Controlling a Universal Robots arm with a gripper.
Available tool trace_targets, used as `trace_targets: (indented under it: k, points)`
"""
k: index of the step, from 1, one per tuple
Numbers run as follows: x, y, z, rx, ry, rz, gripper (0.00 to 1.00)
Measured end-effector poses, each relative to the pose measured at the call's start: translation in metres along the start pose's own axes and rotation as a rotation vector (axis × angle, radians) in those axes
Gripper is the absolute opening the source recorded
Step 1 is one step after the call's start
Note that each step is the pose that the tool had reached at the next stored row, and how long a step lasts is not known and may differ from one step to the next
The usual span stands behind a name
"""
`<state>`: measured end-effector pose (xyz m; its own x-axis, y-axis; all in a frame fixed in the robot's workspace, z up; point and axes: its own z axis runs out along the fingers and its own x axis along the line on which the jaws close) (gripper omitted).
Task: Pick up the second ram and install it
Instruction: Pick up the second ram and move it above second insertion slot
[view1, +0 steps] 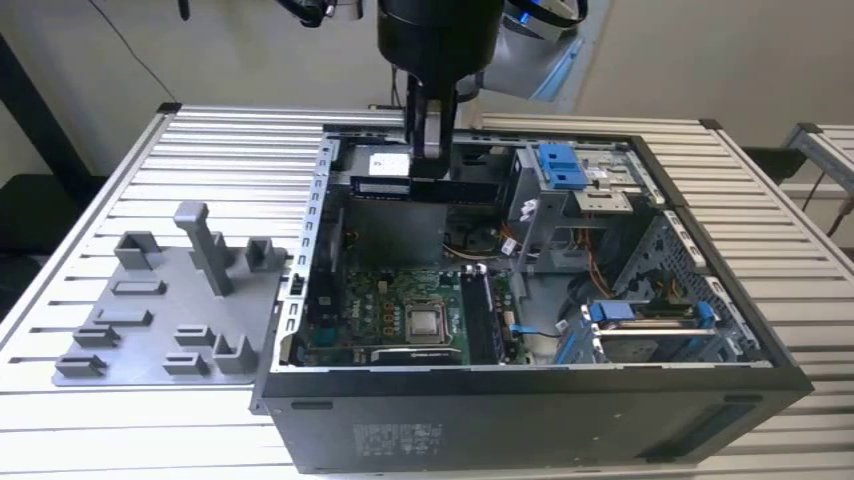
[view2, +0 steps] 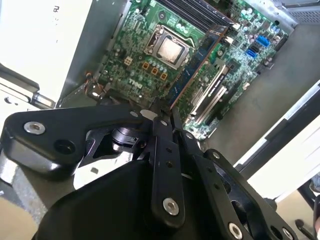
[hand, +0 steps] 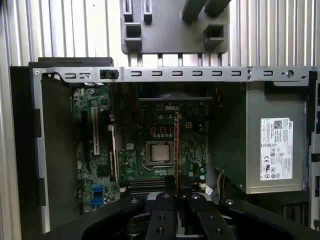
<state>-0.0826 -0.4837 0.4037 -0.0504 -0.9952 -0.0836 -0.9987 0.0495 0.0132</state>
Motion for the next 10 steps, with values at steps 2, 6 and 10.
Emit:
trace_targets:
  k: [2,6,10]
  points:
    - [-0.0002,-0.0034,0.0000,-0.0001,-0.0008,0.000,0.14]
    - [-0.0005,-0.0101,-0.0001,-0.0001,-0.0023,0.000,0.14]
    - [-0.0009,-0.0169,-0.0002,-0.0002,-0.0038,0.000,0.14]
